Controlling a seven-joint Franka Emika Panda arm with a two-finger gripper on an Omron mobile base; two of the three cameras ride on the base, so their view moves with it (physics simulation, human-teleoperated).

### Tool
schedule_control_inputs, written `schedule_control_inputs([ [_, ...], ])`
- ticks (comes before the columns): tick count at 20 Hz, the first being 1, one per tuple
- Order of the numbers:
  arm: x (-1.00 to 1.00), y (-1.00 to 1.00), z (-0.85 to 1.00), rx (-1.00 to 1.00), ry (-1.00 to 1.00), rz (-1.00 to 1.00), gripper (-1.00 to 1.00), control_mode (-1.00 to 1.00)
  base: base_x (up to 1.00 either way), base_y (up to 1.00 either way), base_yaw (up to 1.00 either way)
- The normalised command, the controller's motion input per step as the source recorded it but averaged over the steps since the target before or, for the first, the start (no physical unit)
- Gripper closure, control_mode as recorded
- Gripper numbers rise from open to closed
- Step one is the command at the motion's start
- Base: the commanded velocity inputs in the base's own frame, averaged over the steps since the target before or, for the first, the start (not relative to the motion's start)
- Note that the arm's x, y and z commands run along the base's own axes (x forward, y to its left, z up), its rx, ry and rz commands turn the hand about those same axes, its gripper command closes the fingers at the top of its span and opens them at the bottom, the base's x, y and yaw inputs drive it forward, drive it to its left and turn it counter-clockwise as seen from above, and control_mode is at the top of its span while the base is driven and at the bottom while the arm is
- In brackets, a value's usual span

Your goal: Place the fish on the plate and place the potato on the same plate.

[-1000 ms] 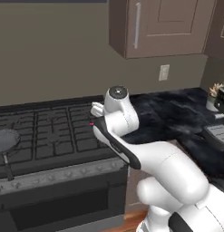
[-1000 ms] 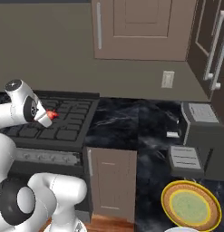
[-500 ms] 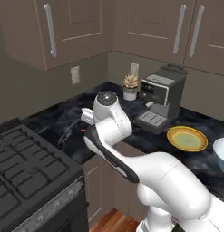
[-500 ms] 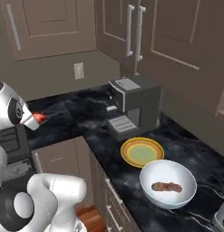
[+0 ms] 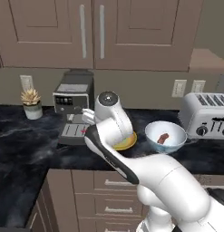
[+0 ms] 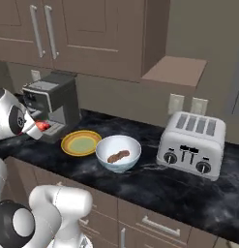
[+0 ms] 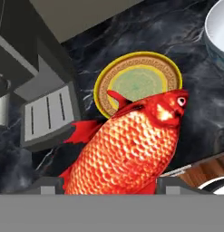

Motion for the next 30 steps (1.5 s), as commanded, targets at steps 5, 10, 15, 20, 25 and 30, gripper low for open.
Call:
schedule_control_inputs([
  [5, 0.0, 0.0, 0.0, 0.0, 0.0, 0.0, 1.0, 1.0, -0.15, 0.63, -0.74],
  [10, 0.0, 0.0, 0.0, 0.0, 0.0, 0.0, 1.0, 1.0, 0.03, 0.42, -0.16],
  [15, 0.0, 0.0, 0.0, 0.0, 0.0, 0.0, 1.0, 1.0, 0.0, 0.36, -0.3],
  [20, 0.0, 0.0, 0.0, 0.0, 0.0, 0.0, 1.0, 1.0, -0.01, -0.17, -0.13],
  [25, 0.0, 0.0, 0.0, 0.0, 0.0, 0.0, 1.0, 1.0, 0.0, -0.07, -0.03],
  [30, 0.0, 0.0, 0.0, 0.0, 0.0, 0.0, 1.0, 1.0, 0.0, 0.23, 0.0],
])
